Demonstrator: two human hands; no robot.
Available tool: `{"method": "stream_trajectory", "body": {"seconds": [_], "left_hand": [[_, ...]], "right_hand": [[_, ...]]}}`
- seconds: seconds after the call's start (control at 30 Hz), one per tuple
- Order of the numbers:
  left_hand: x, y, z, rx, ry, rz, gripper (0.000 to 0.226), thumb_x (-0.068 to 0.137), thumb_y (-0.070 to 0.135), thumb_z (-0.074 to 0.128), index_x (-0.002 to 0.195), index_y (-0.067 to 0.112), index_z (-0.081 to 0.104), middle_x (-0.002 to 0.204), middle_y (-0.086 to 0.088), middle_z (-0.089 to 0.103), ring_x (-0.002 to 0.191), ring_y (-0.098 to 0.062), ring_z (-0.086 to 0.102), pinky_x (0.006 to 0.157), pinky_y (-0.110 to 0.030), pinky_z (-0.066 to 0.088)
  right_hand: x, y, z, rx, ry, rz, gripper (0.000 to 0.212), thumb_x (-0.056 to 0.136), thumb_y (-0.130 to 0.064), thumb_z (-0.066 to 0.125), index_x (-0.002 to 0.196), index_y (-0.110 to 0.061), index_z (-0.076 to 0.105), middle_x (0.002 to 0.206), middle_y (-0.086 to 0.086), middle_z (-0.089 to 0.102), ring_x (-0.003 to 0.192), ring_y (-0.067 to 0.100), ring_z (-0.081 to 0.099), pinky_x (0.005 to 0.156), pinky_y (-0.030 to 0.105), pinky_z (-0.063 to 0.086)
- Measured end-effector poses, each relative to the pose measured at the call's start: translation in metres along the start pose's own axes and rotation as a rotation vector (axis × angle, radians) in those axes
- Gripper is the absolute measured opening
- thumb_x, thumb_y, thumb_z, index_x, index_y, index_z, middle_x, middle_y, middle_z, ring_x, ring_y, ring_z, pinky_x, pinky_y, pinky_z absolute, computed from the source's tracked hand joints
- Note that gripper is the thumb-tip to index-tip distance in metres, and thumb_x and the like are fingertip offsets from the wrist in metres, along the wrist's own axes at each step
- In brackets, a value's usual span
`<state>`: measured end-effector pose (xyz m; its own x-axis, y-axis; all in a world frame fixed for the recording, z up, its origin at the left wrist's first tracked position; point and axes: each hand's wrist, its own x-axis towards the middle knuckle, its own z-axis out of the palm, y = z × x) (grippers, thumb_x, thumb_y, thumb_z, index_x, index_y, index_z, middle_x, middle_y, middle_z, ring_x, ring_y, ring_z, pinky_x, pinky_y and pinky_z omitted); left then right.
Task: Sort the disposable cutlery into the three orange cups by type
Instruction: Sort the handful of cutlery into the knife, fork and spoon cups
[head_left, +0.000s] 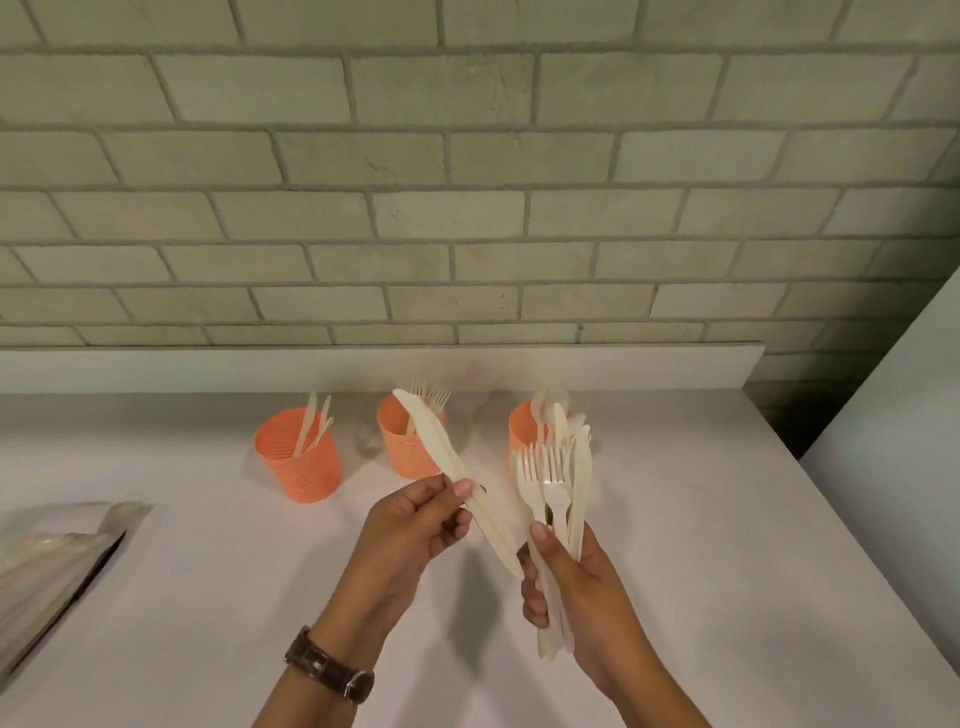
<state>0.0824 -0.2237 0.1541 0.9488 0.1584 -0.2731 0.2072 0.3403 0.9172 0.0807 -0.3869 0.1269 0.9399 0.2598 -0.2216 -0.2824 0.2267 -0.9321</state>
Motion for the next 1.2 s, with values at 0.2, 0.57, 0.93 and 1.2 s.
{"method": "stream_trajectory", "body": {"seconds": [0.2,0.57,0.93,1.2], "left_hand": [[0.029,0.045,-0.062,0.103,0.238,0.229,0.006,0.083,0.009,0.064,0.080,0.013,0.067,0.058,0.009,0.065,0.055,-0.004,0.057,0.060,-0.012,0.052],[0.112,0.068,-0.177,0.331,0.509,0.371,0.016,0.079,0.013,0.071,0.074,0.022,0.060,0.073,0.001,0.065,0.057,0.001,0.062,0.065,-0.016,0.049],[0.135,0.038,-0.217,0.883,0.582,0.273,0.050,0.064,0.034,0.082,0.107,0.014,0.068,0.121,-0.009,0.059,0.115,-0.029,0.052,0.098,-0.046,0.043],[0.033,0.037,-0.172,0.600,0.234,0.383,0.017,0.074,0.022,0.075,0.070,0.036,0.067,0.090,0.016,0.063,0.085,-0.004,0.056,0.072,-0.019,0.040]], "right_hand": [[0.011,0.013,0.012,0.022,-0.041,0.018,0.012,0.093,-0.018,0.052,0.093,-0.007,0.050,0.058,0.006,0.047,0.040,0.016,0.036,0.040,0.024,0.031],[0.026,0.039,0.079,-0.009,0.018,0.004,0.020,0.086,-0.026,0.057,0.092,-0.007,0.055,0.057,0.006,0.049,0.040,0.020,0.040,0.040,0.026,0.035],[0.018,0.053,0.132,-0.028,0.149,0.011,0.023,0.081,-0.005,0.069,0.099,-0.002,0.054,0.063,0.005,0.059,0.047,0.025,0.057,0.044,0.032,0.050],[0.018,0.050,0.148,-0.069,0.214,0.029,0.034,0.059,-0.012,0.076,0.080,-0.002,0.052,0.057,0.009,0.051,0.033,0.018,0.036,0.039,0.023,0.031]]}}
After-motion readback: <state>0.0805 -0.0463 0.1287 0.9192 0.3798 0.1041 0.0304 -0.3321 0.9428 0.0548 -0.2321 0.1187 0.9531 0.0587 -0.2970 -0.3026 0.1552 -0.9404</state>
